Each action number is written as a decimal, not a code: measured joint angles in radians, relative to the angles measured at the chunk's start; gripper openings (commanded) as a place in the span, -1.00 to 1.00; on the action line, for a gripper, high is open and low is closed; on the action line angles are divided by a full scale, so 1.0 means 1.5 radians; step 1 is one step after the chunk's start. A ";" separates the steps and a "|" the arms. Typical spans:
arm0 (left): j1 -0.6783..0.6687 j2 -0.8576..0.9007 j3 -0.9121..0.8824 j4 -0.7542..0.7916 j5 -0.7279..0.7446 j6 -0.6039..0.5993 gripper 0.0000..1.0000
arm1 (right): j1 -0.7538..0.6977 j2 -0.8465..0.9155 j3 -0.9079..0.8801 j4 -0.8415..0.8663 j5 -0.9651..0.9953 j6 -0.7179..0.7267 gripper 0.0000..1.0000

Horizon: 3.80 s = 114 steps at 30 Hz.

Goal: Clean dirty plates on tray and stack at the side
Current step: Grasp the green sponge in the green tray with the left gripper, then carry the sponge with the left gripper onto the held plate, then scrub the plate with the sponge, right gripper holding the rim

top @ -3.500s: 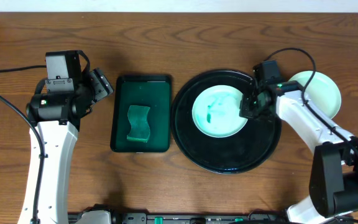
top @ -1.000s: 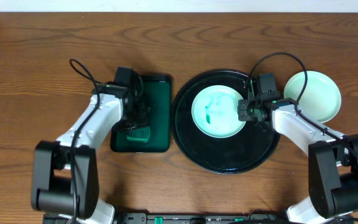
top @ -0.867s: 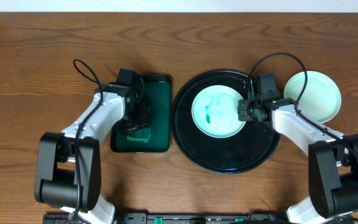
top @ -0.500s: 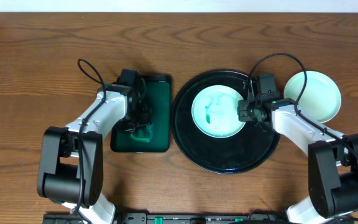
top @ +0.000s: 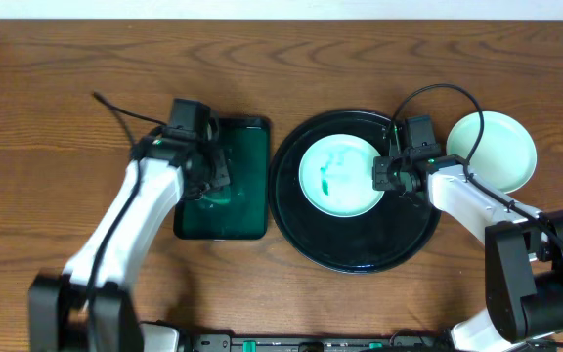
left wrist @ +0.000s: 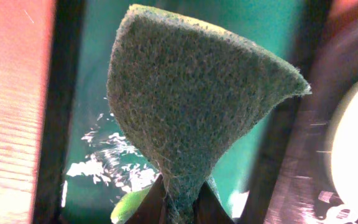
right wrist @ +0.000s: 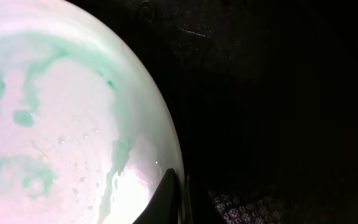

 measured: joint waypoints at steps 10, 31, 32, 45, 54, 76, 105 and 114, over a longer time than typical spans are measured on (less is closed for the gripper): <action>0.000 -0.168 0.001 0.001 -0.008 0.000 -0.85 | -0.001 -0.012 0.028 -0.140 -0.037 0.053 -0.31; 0.001 -0.132 0.002 -0.025 -0.042 0.000 -0.86 | -0.001 0.015 0.036 -0.065 -0.032 -0.009 -0.98; 0.001 -0.117 0.011 -0.041 -0.043 0.000 -0.86 | -0.001 0.015 0.036 -0.068 -0.034 -0.009 -0.98; -0.004 0.154 0.334 -0.273 -0.048 0.019 -0.86 | 0.000 0.015 0.041 -0.095 -0.052 0.034 -0.98; -0.098 0.205 0.335 -0.209 -0.047 0.001 -0.85 | 0.000 0.015 0.041 -0.094 -0.053 0.037 -0.98; -0.307 0.348 0.335 -0.063 -0.012 -0.151 -0.84 | 0.000 0.015 0.042 -0.095 -0.054 0.037 -0.97; -0.319 0.370 0.335 -0.062 -0.012 -0.161 -0.40 | 0.002 0.015 0.042 -0.089 -0.045 0.034 -0.98; -0.319 0.370 0.335 -0.062 -0.012 -0.160 -0.84 | 0.002 0.015 0.042 -0.089 -0.045 0.034 -0.97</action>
